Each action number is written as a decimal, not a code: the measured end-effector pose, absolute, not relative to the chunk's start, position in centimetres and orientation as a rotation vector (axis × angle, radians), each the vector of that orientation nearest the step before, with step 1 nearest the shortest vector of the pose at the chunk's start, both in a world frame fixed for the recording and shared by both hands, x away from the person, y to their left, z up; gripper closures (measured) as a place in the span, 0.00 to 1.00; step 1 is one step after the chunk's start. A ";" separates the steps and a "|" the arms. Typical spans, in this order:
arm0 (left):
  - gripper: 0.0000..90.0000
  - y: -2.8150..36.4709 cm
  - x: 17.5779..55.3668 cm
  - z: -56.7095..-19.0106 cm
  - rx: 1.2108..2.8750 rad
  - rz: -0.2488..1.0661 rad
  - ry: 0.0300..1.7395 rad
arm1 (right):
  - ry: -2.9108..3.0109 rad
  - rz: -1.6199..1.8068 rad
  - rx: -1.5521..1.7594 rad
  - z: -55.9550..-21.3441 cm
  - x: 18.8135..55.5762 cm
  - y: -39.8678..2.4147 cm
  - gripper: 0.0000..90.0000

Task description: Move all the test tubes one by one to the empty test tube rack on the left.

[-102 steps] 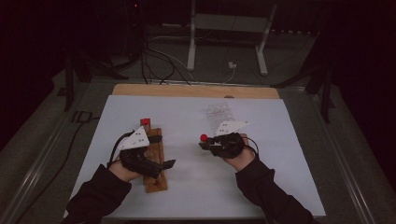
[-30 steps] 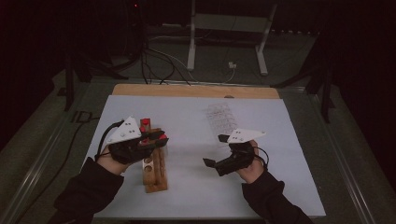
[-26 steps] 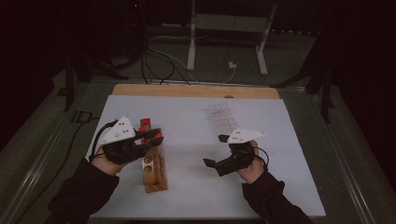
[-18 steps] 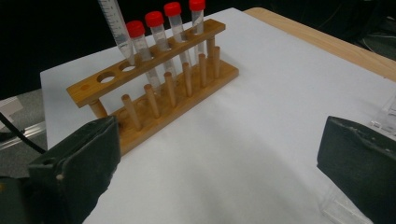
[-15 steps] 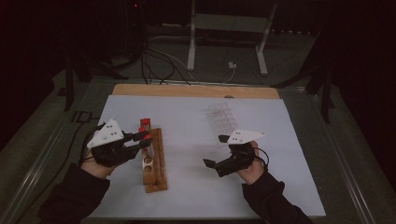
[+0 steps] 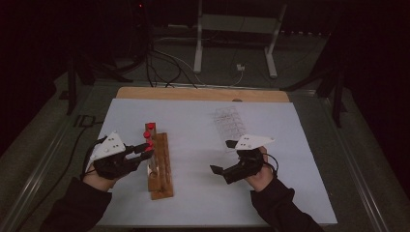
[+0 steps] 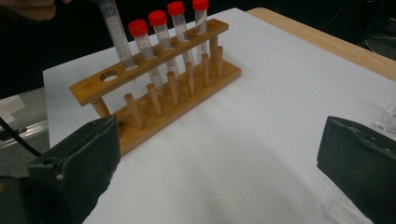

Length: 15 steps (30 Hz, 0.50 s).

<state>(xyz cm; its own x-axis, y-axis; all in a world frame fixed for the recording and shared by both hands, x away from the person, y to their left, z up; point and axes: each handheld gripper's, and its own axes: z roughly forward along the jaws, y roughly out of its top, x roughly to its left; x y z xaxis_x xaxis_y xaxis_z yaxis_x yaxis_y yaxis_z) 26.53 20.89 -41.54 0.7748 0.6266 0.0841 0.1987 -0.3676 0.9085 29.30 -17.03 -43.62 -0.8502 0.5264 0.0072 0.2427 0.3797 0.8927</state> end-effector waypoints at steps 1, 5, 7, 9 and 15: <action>0.80 20.9 26.6 -41.8 1.938 0.518 0.627 | 2.362 1.457 0.678 -43.6 29.3 -17.0 0.00; 0.80 20.9 26.8 -42.8 1.943 0.503 0.645 | 2.363 1.459 0.672 -43.6 29.3 -17.1 0.00; 0.80 20.9 26.9 -43.3 1.948 0.496 0.654 | 2.362 1.461 0.675 -43.6 29.3 -17.1 0.00; 0.80 20.9 27.0 -43.7 1.952 0.487 0.661 | 2.364 1.460 0.676 -43.7 29.3 -17.1 0.00; 0.80 20.8 27.0 -44.9 1.986 0.489 0.663 | 2.364 1.460 0.670 -43.6 29.2 -17.1 0.00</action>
<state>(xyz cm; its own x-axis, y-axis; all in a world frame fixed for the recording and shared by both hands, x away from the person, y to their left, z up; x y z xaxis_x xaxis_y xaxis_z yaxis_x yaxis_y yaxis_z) 27.02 20.76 -44.94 0.7726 0.6313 0.0669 0.2505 -0.4000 0.8816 29.25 -17.11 -43.60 -0.8524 0.5229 0.0038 0.2375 0.3807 0.8937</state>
